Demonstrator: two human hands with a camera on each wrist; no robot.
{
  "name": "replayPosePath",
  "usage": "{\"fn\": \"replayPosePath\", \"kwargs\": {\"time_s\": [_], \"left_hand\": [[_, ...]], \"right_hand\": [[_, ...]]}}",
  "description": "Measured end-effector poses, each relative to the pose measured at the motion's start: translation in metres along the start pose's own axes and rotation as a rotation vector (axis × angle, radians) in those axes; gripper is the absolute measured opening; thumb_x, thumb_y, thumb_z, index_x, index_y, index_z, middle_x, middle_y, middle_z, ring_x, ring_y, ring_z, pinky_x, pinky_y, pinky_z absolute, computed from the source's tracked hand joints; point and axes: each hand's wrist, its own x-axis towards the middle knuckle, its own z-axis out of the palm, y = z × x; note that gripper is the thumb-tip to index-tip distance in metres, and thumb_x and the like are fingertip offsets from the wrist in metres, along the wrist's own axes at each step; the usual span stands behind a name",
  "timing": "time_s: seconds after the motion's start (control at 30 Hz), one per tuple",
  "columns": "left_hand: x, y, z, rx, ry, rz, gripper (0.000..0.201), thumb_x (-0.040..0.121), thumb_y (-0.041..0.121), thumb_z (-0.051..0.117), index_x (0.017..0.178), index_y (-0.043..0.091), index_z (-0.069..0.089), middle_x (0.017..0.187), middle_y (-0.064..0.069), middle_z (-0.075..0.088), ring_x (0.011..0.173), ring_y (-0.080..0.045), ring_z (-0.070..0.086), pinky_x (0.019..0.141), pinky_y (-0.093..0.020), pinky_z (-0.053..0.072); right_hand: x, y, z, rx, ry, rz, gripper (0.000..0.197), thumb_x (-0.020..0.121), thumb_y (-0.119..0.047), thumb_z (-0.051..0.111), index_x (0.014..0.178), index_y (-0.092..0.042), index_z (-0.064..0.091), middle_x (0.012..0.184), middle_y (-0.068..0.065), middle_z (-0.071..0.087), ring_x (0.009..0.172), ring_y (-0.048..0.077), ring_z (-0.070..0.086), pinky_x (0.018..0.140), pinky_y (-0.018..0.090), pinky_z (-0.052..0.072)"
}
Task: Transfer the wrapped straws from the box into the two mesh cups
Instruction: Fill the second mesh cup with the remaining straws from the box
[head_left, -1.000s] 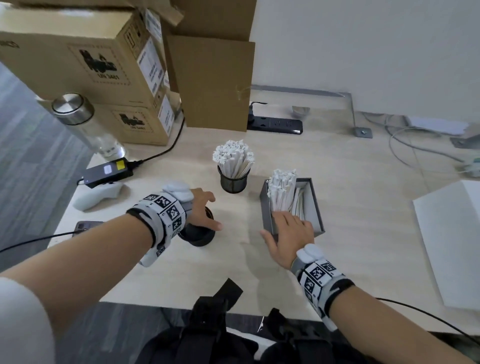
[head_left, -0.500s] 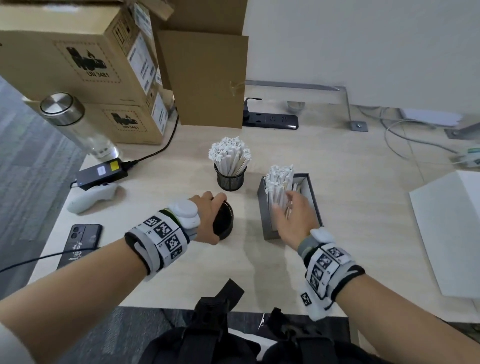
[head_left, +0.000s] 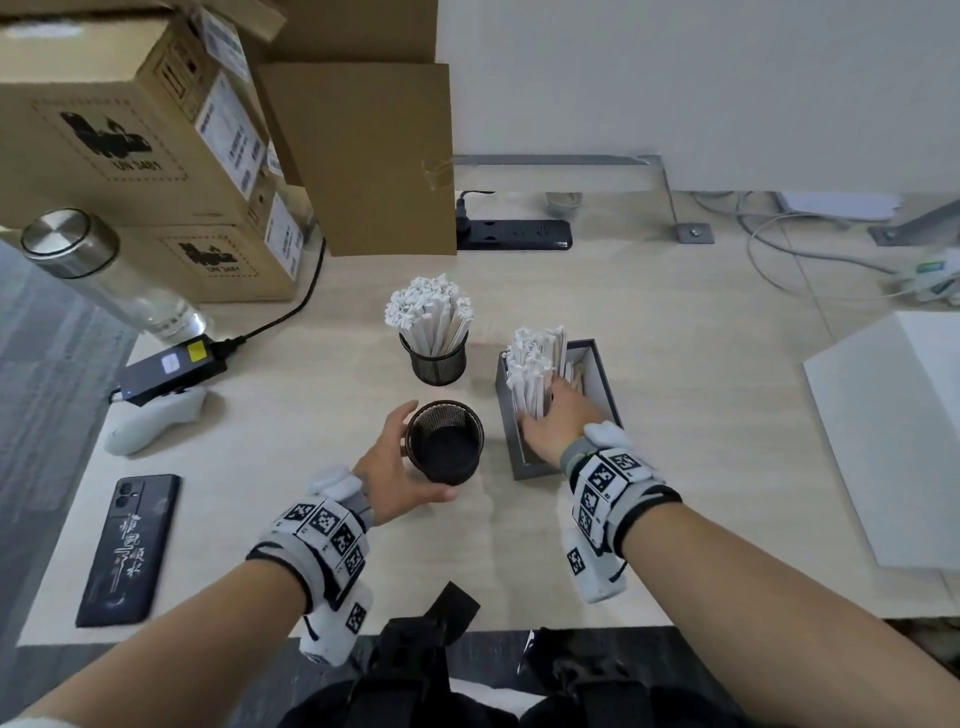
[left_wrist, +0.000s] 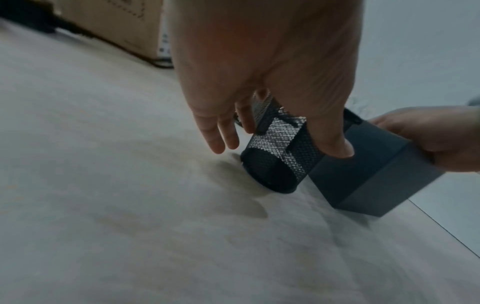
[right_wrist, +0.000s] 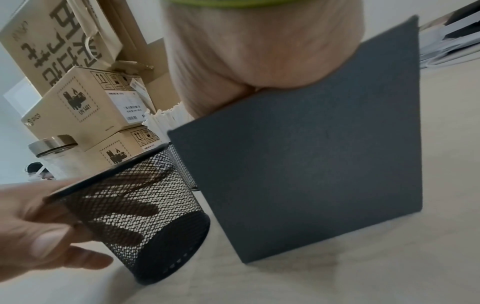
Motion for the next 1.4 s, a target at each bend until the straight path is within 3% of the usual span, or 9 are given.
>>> {"fn": "replayPosePath", "kwargs": {"time_s": [0.13, 0.27, 0.37, 0.5, 0.67, 0.9, 1.1, 1.3, 1.4], "left_hand": [[0.008, -0.004, 0.012, -0.078, 0.030, -0.005, 0.105, 0.046, 0.030, 0.095, 0.131, 0.041, 0.035, 0.117, 0.020, 0.058, 0.113, -0.006, 0.055, 0.100, -0.027, 0.041], [0.016, 0.004, 0.018, -0.104, 0.037, -0.001, 0.093, 0.040, 0.043, 0.089, 0.122, 0.039, 0.046, 0.115, 0.021, 0.062, 0.110, -0.004, 0.057, 0.099, -0.028, 0.043], [0.013, 0.010, 0.021, -0.110, 0.038, -0.010, 0.091, 0.040, 0.045, 0.088, 0.122, 0.036, 0.048, 0.111, 0.022, 0.063, 0.107, -0.003, 0.059, 0.094, -0.023, 0.043], [0.007, 0.013, 0.021, -0.113, 0.058, -0.017, 0.093, 0.042, 0.045, 0.086, 0.124, 0.030, 0.046, 0.110, 0.020, 0.061, 0.106, -0.004, 0.058, 0.088, -0.013, 0.038], [0.005, 0.017, 0.017, -0.113, 0.065, -0.009, 0.098, 0.039, 0.053, 0.081, 0.127, 0.028, 0.046, 0.114, 0.015, 0.062, 0.107, -0.005, 0.058, 0.090, -0.015, 0.038], [0.005, 0.022, 0.016, -0.099, 0.052, -0.008, 0.101, 0.038, 0.057, 0.078, 0.129, 0.027, 0.045, 0.111, 0.019, 0.059, 0.108, -0.004, 0.057, 0.091, -0.017, 0.038], [0.004, 0.022, 0.015, -0.073, 0.039, -0.008, 0.099, 0.040, 0.058, 0.078, 0.128, 0.029, 0.043, 0.114, 0.017, 0.059, 0.111, -0.008, 0.057, 0.097, -0.023, 0.041], [0.003, 0.023, 0.011, -0.062, 0.034, 0.002, 0.092, 0.042, 0.055, 0.080, 0.124, 0.039, 0.043, 0.115, 0.018, 0.060, 0.111, -0.008, 0.058, 0.097, -0.023, 0.042], [0.001, 0.024, 0.008, -0.050, 0.015, 0.021, 0.087, 0.050, 0.044, 0.084, 0.127, 0.040, 0.043, 0.114, 0.018, 0.060, 0.108, -0.006, 0.058, 0.089, -0.015, 0.037]], "right_hand": [[-0.007, -0.001, -0.005, 0.024, 0.034, -0.019, 0.037, 0.084, -0.044, 0.064, 0.113, -0.021, 0.060, 0.104, 0.002, 0.069, 0.095, 0.027, 0.066, 0.072, 0.025, 0.046], [-0.013, -0.001, -0.011, 0.043, -0.004, -0.025, 0.048, 0.087, -0.040, 0.060, 0.131, -0.025, 0.050, 0.123, 0.003, 0.064, 0.108, 0.030, 0.061, 0.085, 0.028, 0.046], [-0.011, -0.001, -0.009, 0.044, -0.005, -0.037, 0.043, 0.086, -0.039, 0.060, 0.127, -0.025, 0.055, 0.120, 0.001, 0.066, 0.107, 0.030, 0.062, 0.086, 0.030, 0.049], [-0.008, -0.004, -0.003, -0.001, -0.023, -0.037, 0.028, 0.086, -0.038, 0.060, 0.105, -0.018, 0.064, 0.096, 0.003, 0.070, 0.088, 0.028, 0.065, 0.069, 0.027, 0.047], [-0.003, -0.002, -0.001, -0.010, -0.070, -0.017, 0.043, 0.082, -0.033, 0.059, 0.124, -0.027, 0.056, 0.108, 0.001, 0.069, 0.092, 0.026, 0.064, 0.073, 0.025, 0.045], [-0.006, -0.002, -0.004, -0.017, -0.050, -0.017, 0.012, 0.083, -0.029, 0.057, 0.092, -0.022, 0.058, 0.084, 0.000, 0.059, 0.072, 0.024, 0.053, 0.064, 0.024, 0.039], [-0.008, -0.002, -0.005, -0.014, -0.016, -0.028, 0.005, 0.082, -0.028, 0.054, 0.083, -0.022, 0.053, 0.070, -0.004, 0.053, 0.069, 0.026, 0.053, 0.057, 0.023, 0.034], [-0.005, 0.005, -0.004, 0.099, 0.045, 0.014, 0.044, 0.082, -0.058, 0.059, 0.099, -0.019, 0.067, 0.094, 0.003, 0.069, 0.089, 0.028, 0.065, 0.076, 0.032, 0.053], [-0.004, 0.006, -0.020, 0.211, 0.072, 0.041, 0.058, 0.085, -0.059, 0.057, 0.121, -0.013, 0.060, 0.117, 0.010, 0.065, 0.111, 0.032, 0.061, 0.089, 0.032, 0.047]]}}
